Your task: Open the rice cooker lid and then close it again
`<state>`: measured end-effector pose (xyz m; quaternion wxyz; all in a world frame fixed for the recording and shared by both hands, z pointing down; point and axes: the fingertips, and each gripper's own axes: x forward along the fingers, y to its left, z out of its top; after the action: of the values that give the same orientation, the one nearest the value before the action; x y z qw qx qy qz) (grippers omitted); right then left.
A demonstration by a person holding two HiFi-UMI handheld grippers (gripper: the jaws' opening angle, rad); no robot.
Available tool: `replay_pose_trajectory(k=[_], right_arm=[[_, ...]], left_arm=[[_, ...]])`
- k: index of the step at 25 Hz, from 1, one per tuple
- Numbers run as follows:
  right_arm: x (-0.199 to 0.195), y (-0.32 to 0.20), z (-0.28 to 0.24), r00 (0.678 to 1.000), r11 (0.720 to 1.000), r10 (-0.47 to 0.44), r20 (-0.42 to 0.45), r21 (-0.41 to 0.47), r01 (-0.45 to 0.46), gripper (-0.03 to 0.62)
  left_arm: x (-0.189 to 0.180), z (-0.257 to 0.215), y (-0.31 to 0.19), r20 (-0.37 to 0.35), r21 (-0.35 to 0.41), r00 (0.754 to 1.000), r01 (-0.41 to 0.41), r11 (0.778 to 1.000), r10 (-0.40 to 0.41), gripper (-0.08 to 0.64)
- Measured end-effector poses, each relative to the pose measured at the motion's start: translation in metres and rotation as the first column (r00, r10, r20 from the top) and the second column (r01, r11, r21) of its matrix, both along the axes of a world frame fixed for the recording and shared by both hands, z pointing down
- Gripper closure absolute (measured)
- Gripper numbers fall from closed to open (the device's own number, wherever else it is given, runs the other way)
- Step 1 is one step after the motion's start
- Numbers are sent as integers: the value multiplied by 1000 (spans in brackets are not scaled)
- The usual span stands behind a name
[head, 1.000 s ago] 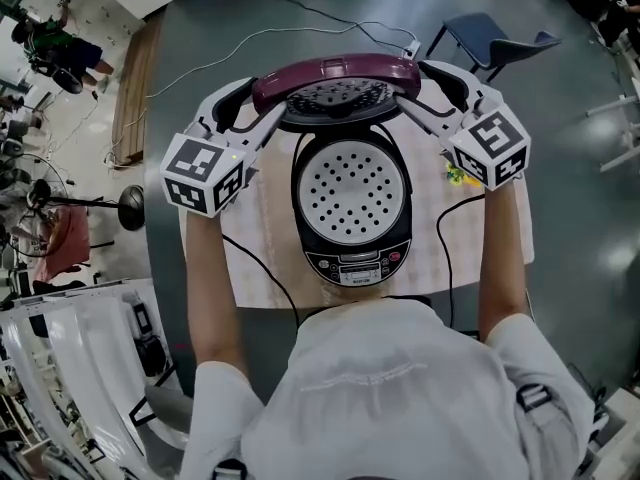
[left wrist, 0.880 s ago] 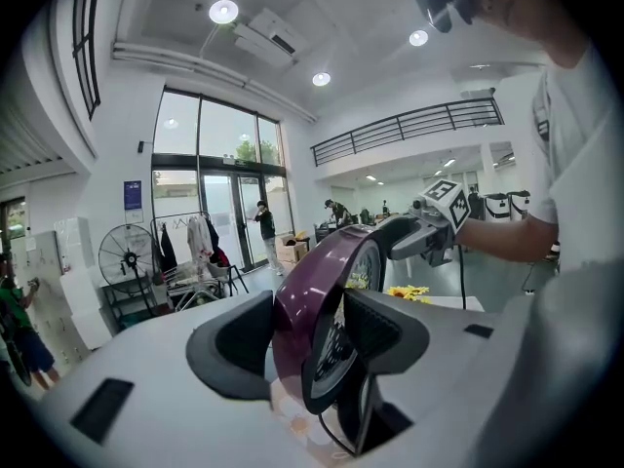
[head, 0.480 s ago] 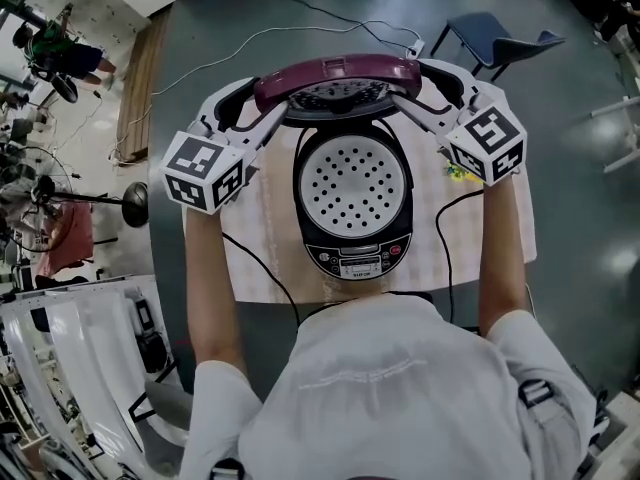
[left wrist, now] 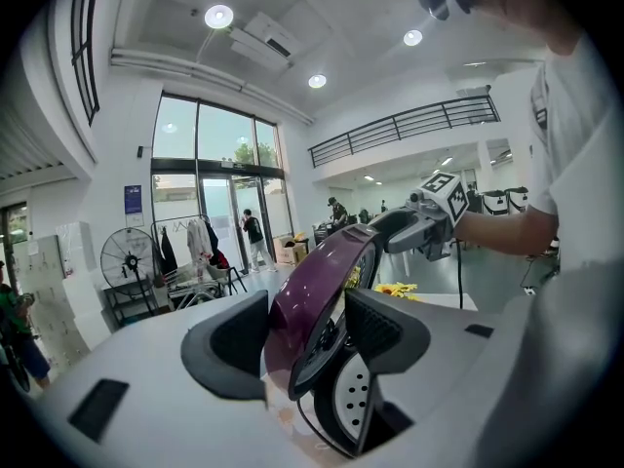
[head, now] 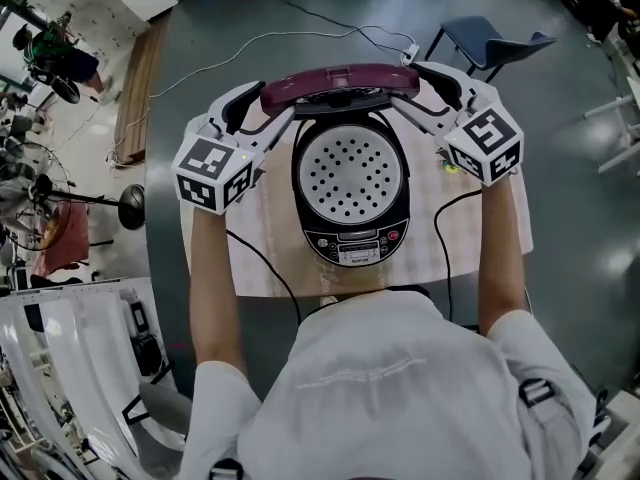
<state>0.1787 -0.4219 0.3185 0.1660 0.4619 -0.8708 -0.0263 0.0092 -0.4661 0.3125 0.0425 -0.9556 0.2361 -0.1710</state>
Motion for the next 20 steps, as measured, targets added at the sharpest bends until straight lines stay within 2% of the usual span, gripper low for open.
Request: replay_pose_trajectory(k=[13,20], right_arm=[[-11,47,17,999,998,45,-2,-34,-45,321],[-17,72,34,997,997,64,-43,-48,-66,318]], left_arm=[[-11,19,49,37,49,998,-43,998,41,310],[-15,35,73,69,72,996,-54,996,49,305]])
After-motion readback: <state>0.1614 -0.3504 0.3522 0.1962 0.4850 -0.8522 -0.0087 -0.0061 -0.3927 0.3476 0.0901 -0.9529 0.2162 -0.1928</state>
